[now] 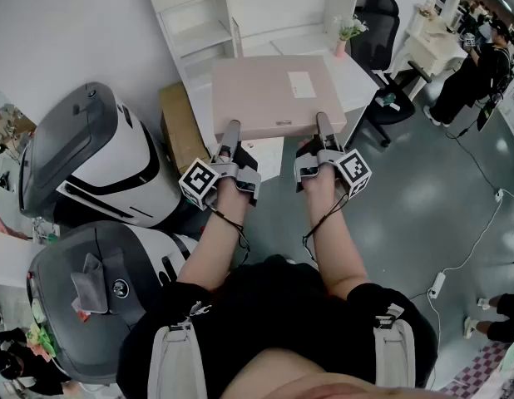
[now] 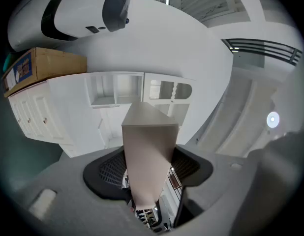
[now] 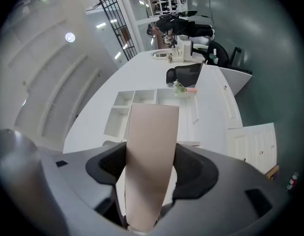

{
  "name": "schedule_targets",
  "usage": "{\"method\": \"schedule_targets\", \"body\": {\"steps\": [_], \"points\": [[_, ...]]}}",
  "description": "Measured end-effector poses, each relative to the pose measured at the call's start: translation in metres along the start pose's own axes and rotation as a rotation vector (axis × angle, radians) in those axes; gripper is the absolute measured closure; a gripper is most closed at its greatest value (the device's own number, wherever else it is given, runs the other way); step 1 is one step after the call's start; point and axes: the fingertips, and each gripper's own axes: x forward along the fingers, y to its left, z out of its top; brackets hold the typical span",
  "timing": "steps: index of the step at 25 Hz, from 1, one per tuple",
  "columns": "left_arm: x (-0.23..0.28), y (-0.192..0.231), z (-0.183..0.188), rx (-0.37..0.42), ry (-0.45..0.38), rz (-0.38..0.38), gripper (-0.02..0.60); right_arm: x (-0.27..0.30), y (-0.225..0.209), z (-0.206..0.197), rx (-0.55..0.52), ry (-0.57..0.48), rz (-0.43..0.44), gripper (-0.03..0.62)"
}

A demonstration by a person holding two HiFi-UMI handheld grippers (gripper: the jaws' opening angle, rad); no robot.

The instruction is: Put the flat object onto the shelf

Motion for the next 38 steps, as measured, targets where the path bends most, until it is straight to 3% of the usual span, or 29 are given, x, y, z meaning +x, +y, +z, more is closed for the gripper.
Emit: {"method": "schedule_targets", "body": {"steps": [16, 33, 38], "points": [[0.016, 0.005, -0.042, -0.01, 0.052, 0.01, 0.296, -0.015, -0.01, 0.042, 0.001, -0.05, -0.021, 0.304], [0.028, 0.0, -0.092, 0.001, 0.001, 0.006, 0.296, -0.018, -0.011, 0.093, 0.004, 0.004, -0.018, 0.304], [0.041, 0.002, -0.103, 0.003, 0.022, 0.004, 0.296, -0.01, -0.014, 0.11, 0.009, -0.011, -0.011, 0.304]]}}
